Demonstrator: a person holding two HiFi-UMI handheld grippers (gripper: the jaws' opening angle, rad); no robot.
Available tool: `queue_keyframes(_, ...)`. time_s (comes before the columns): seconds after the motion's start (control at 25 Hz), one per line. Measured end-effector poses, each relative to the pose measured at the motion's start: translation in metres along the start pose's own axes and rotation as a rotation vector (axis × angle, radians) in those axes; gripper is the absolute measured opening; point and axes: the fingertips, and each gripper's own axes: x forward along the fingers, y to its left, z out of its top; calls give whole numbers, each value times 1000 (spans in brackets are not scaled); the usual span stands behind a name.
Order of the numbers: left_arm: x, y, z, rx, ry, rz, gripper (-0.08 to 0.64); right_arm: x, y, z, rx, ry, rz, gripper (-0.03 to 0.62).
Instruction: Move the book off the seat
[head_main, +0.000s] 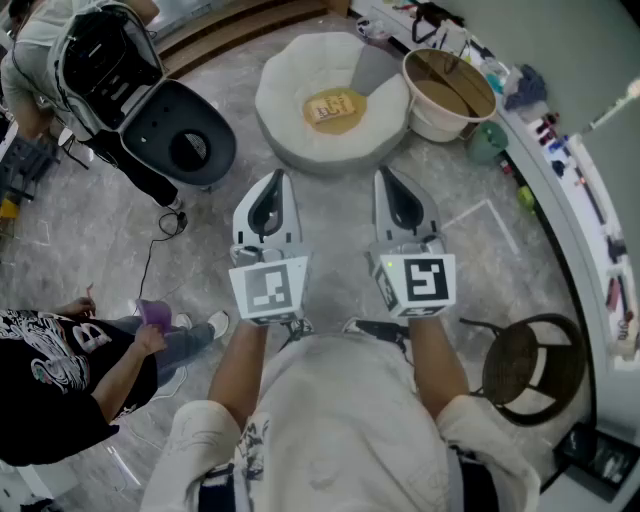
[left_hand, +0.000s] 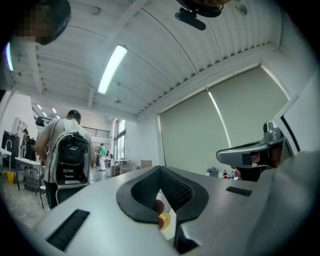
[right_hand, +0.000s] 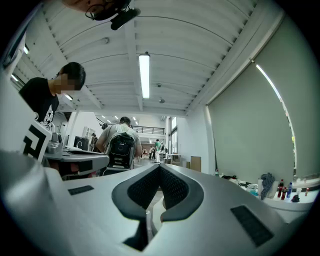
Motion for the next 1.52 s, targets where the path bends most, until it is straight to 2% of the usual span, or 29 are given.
queue_keyframes(0.28, 5, -11, 0, 0, 1, 4, 2, -3, -15, -8, 20, -3, 7, 3)
queue_keyframes(0.52, 13, -38, 3, 16, 4, 5, 2, -10, -38, -9, 32, -12, 13, 3)
queue_keyframes(0.96, 27, -70, -21, 13, 58, 9, 2, -13, -70, -36, 90, 13, 47, 5)
queue_keyframes(1.2, 60, -56, -27, -2, 48, -14, 2, 19, -76, -41, 83, 26, 28, 5)
queue_keyframes(1.52, 120, -4, -28, -13, 7, -40, 2, 95, -67, -43, 52, 46, 3, 5)
